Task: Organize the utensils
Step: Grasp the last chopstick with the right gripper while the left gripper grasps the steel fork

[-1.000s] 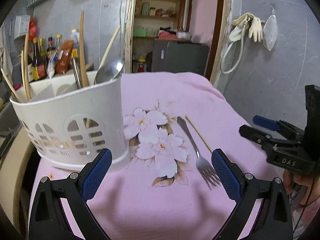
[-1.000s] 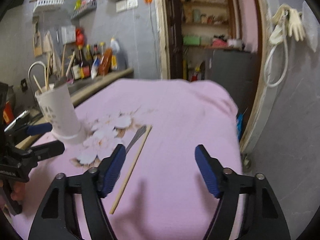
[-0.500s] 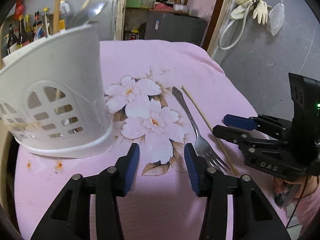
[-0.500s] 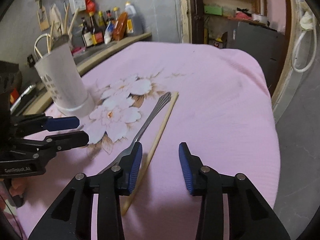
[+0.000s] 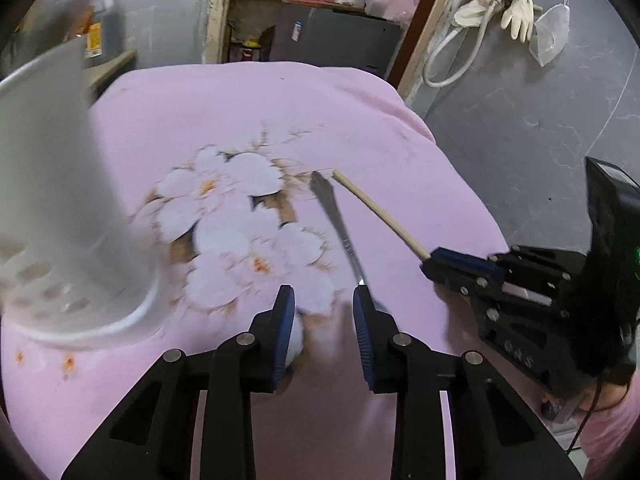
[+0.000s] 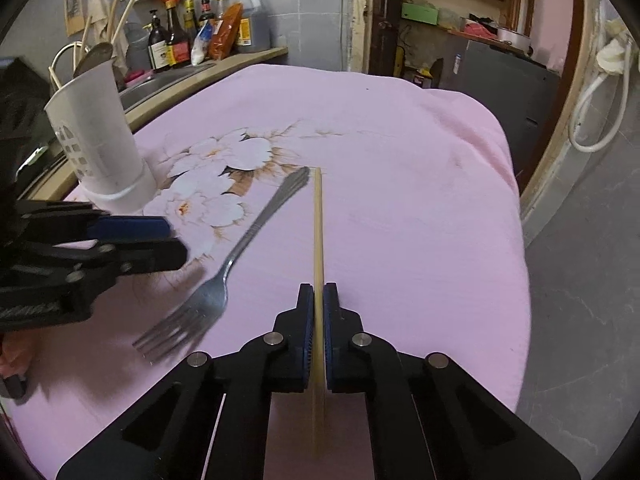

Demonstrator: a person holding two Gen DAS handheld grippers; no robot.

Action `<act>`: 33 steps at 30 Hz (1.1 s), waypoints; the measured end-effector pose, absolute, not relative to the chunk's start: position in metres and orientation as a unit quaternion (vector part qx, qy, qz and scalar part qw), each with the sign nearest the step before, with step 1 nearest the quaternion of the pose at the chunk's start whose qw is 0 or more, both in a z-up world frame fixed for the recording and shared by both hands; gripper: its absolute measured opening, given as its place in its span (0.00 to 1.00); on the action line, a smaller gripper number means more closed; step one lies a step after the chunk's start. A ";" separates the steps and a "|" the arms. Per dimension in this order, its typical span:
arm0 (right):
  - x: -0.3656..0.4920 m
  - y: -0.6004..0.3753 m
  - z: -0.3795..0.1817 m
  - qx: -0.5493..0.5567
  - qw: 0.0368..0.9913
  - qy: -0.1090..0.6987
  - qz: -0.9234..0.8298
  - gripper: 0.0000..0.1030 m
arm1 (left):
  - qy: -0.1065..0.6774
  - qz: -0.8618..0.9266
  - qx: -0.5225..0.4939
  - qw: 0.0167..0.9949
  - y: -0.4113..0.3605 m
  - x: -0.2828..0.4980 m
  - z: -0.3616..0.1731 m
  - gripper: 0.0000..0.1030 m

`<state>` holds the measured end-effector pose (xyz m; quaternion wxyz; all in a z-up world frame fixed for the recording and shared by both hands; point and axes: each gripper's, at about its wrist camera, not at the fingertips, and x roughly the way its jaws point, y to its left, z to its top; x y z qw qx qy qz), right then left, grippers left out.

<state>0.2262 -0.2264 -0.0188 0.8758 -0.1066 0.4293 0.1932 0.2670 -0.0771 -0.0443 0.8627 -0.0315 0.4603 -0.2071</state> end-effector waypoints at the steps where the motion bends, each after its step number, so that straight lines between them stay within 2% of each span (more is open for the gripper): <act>1: 0.225 -0.229 -0.018 -0.106 0.877 0.428 0.191 0.00 | 0.465 -0.210 -0.032 0.859 -0.080 0.272 -0.045 0.25; 11: 0.214 -0.253 -0.011 -0.102 0.887 0.421 0.157 0.00 | 0.499 -0.202 -0.020 0.843 -0.098 0.312 -0.051 0.24; 14: 0.215 -0.262 -0.010 -0.093 0.889 0.424 0.147 0.00 | 0.502 -0.191 -0.012 0.844 -0.099 0.315 -0.052 0.16; 16: 0.217 -0.266 -0.010 -0.088 0.888 0.426 0.146 0.00 | 0.503 -0.196 -0.011 0.841 -0.101 0.314 -0.052 0.06; 29: 0.274 -0.256 -0.015 -0.060 0.859 0.479 0.168 0.15 | 0.534 -0.212 0.009 0.819 -0.096 0.295 -0.051 0.06; 33: 0.291 -0.255 -0.017 -0.044 0.845 0.503 0.174 0.15 | 0.540 -0.213 0.023 0.814 -0.101 0.298 -0.051 0.07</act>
